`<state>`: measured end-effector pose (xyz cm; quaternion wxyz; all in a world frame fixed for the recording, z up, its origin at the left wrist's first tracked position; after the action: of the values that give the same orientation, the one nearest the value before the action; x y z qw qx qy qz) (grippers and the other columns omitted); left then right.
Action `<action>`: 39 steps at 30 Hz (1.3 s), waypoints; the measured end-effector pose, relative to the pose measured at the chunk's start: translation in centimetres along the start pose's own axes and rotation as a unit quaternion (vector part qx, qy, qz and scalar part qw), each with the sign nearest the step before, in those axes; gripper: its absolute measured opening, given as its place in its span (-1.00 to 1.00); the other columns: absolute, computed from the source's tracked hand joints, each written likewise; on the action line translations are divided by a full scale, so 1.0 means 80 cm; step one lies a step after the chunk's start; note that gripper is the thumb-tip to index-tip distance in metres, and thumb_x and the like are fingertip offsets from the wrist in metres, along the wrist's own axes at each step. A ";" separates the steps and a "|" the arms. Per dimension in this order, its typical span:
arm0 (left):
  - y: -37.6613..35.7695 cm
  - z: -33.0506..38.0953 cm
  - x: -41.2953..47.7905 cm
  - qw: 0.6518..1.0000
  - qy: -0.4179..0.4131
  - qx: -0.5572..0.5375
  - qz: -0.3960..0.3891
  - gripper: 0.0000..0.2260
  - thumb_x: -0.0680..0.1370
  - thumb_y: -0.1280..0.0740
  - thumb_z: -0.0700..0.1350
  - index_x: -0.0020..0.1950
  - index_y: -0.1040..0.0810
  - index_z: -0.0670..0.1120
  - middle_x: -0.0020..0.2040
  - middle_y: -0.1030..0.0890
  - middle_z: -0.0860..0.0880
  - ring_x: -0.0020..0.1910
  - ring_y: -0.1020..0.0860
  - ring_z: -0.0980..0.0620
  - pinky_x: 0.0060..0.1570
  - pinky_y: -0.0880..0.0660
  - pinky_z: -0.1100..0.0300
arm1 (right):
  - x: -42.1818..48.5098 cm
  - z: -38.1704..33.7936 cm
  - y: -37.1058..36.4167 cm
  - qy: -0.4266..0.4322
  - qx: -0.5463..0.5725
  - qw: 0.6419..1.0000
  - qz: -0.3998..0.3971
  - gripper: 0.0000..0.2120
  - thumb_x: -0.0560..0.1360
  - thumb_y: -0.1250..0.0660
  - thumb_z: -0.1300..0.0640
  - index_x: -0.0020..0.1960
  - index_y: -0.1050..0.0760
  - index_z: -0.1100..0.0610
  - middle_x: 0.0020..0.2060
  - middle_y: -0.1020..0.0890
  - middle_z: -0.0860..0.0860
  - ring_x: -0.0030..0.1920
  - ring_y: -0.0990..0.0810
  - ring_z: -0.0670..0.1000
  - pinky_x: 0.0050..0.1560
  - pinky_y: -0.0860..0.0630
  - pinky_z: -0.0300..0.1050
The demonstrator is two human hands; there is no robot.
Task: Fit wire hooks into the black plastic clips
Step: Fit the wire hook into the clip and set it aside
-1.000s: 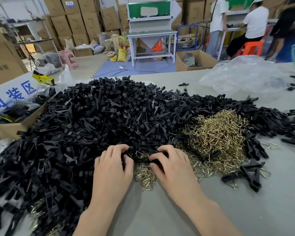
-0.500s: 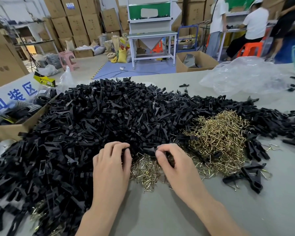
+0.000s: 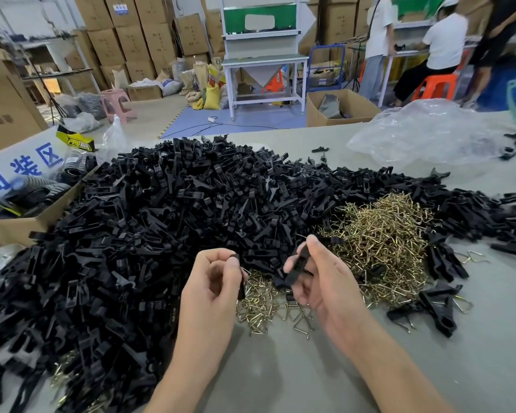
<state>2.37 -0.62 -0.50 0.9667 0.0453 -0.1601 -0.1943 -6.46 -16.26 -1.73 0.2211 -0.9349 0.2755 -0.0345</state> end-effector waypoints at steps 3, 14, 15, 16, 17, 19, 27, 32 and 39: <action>-0.006 -0.001 -0.001 0.998 0.033 -0.041 -0.024 -0.85 0.54 -0.34 0.15 0.03 -0.61 0.15 -0.25 -0.58 0.06 -0.33 -0.45 0.14 -0.32 -0.50 0.18 | 0.000 0.007 0.006 -0.025 -0.008 1.000 0.002 -0.65 0.50 -0.31 -0.26 -0.10 -0.65 0.01 -0.26 -0.62 0.03 -0.54 -0.38 -0.08 -0.57 -0.30 -0.26; -0.017 0.000 -0.005 0.989 0.061 -0.089 -0.098 -0.68 0.49 -0.35 0.01 0.24 -0.62 0.14 -0.25 -0.63 0.02 -0.22 -0.62 0.07 -0.11 -0.56 0.30 | 0.001 0.009 -0.007 -0.004 0.003 0.997 -0.074 -0.66 0.38 -0.49 0.06 0.15 -0.70 0.02 -0.29 -0.59 -0.02 -0.35 -0.54 -0.09 -0.33 -0.52 -0.23; -0.017 0.001 -0.006 0.990 0.060 -0.087 -0.096 -0.68 0.49 -0.35 0.02 0.24 -0.62 0.13 -0.25 -0.63 0.02 -0.22 -0.61 0.07 -0.11 -0.56 0.30 | 0.000 0.008 -0.006 -0.002 -0.015 0.997 -0.075 -0.64 0.35 -0.52 0.01 0.14 -0.70 -0.02 -0.33 -0.57 -0.02 -0.38 -0.52 -0.10 -0.36 -0.50 -0.23; -0.017 0.002 -0.006 0.990 0.061 -0.087 -0.093 -0.68 0.49 -0.35 0.03 0.24 -0.62 0.13 -0.25 -0.64 0.03 -0.23 -0.60 0.07 -0.13 -0.56 0.31 | -0.001 0.007 -0.005 0.001 -0.044 0.996 -0.072 -0.61 0.31 -0.54 -0.06 0.14 -0.70 -0.06 -0.35 -0.55 0.01 -0.40 -0.49 -0.10 -0.37 -0.48 -0.23; -0.017 0.003 -0.006 0.990 0.062 -0.088 -0.089 -0.68 0.48 -0.35 0.03 0.23 -0.63 0.12 -0.23 -0.65 0.04 -0.24 -0.61 0.08 -0.14 -0.56 0.32 | -0.001 0.006 -0.004 0.003 -0.078 0.995 -0.068 -0.58 0.28 -0.54 -0.12 0.13 -0.70 -0.11 -0.33 -0.55 0.04 -0.42 -0.47 -0.09 -0.37 -0.47 -0.22; -0.019 0.004 -0.006 0.989 0.068 -0.099 -0.084 -0.70 0.49 -0.35 0.01 0.21 -0.62 0.11 -0.14 -0.71 0.07 -0.22 -0.66 0.06 -0.17 -0.56 0.35 | -0.003 0.007 -0.005 0.006 -0.124 0.990 -0.072 -0.61 0.30 -0.55 -0.14 0.12 -0.69 -0.15 -0.27 -0.58 0.11 -0.43 -0.46 -0.08 -0.35 -0.50 -0.21; -0.022 0.008 -0.011 0.994 0.042 -0.041 -0.096 -0.64 0.60 -0.33 -0.17 0.26 -0.52 0.27 0.06 -0.66 0.25 0.02 -0.63 0.24 0.08 -0.50 0.40 | -0.006 0.006 -0.010 0.031 -0.153 0.985 -0.073 -0.62 0.62 -0.31 0.29 0.09 -0.70 -0.18 -0.13 -0.69 0.09 -0.34 -0.57 -0.06 -0.25 -0.60 -0.14; -0.022 0.001 -0.009 0.995 0.054 -0.067 -0.045 -0.74 0.56 -0.41 -0.19 0.13 -0.59 0.15 -0.03 -0.67 0.14 -0.07 -0.64 0.14 0.00 -0.54 0.31 | -0.007 0.012 -0.007 0.029 -0.213 0.976 -0.041 -0.61 0.65 -0.20 0.29 0.27 -0.60 -0.13 -0.23 -0.67 -0.10 -0.25 -0.59 -0.11 -0.11 -0.56 -0.25; -0.027 0.007 -0.014 0.997 0.034 -0.051 -0.055 -0.73 0.58 -0.39 -0.22 0.08 -0.62 0.17 -0.03 -0.69 0.16 -0.04 -0.66 0.19 -0.08 -0.52 0.43 | -0.013 0.012 -0.020 0.044 -0.211 0.974 -0.069 -0.67 0.69 -0.17 0.20 0.18 -0.66 -0.09 -0.16 -0.68 -0.06 -0.13 -0.60 -0.12 -0.10 -0.55 -0.27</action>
<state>0.42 -2.18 -0.60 0.9605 0.0112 -0.1139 -0.2537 -6.35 -14.17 -1.81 0.0034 -0.9749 0.2204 -0.0317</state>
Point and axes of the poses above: each hand's wrist, its own x-axis towards the middle knuckle, its own y-axis out of the back of the hand, z = x × y, the point moved 5 cm from there along x, towards the middle knuckle
